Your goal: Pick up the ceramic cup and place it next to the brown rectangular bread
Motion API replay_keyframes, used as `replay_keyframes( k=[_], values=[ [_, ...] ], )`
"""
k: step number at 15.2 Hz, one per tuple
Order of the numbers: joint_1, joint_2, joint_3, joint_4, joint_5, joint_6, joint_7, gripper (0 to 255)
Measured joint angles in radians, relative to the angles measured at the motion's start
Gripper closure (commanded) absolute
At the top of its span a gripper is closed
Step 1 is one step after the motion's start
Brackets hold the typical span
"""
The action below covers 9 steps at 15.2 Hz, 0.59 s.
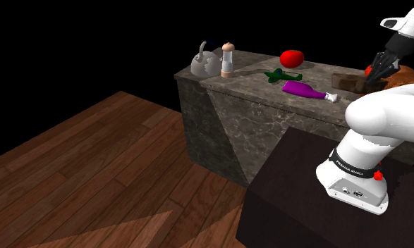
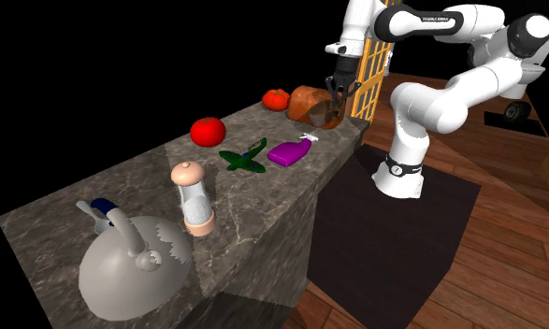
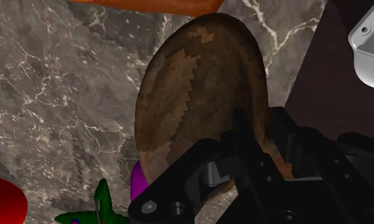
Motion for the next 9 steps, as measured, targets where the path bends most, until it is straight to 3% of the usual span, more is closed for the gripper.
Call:
replay_keyframes(
  k=[9],
  values=[
    [-0.035,0.01,-0.095,-0.096,-0.09,0.102,-0.002,255]
  ],
)
